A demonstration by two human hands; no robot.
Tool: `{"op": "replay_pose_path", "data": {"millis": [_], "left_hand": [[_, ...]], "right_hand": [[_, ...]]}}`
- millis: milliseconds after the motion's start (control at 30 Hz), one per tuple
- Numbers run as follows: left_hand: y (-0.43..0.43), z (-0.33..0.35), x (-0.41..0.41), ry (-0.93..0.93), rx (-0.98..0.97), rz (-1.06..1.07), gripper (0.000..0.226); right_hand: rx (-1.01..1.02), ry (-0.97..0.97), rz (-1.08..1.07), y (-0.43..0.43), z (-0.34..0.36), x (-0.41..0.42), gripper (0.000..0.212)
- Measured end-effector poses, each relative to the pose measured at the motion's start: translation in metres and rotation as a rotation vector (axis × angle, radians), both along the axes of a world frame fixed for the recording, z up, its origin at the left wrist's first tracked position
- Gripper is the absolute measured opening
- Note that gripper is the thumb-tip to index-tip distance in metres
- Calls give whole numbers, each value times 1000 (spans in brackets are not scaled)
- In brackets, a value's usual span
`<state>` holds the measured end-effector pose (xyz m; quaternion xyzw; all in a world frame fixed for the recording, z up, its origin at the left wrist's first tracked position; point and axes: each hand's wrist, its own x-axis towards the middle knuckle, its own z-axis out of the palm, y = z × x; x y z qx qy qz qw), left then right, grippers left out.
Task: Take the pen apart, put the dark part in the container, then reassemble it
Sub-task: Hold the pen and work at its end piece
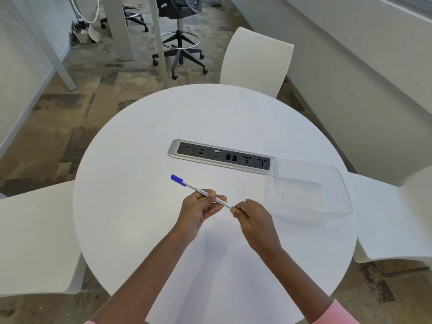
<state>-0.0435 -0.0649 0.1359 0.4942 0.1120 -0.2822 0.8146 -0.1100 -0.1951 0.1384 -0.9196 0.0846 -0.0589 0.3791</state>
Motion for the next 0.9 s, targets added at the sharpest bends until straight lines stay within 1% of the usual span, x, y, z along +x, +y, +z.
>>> {"op": "replay_pose_path", "data": {"millis": [67,167,233,367,433,500,600,667,767,900], "left_hand": [[0,1,1,-1,-3,-1,14],[1,0,5,12,-22,40,13],[4,0,8,8,-11,50,12],[7,-2,9,8,-1,46,12],[6,-3,8,19,-1,53,11],[5,-4,6,31,-7,59,11],[5,-5,6,44,-17,69,12],[6,-5,6,52,-13,78,12],[7,-6,7,57,-3,85,11],[8,-6,7,67,1,88,11]], "right_hand": [[177,73,-62,1,3,0,33],[476,169,-197,-1,3,2,47],[552,212,-222,-5,3,3,50],[609,287,-186,-8,6,3,49],[607,320,-176,-7,6,3,50],[594,322,-162,-5,6,4,46],[609,288,-126,-5,6,3,22],[583,265,-118,-6,4,2,6],[467,207,-119,-7,0,0,14],[332,98,-110,-6,1,-3,8]]}}
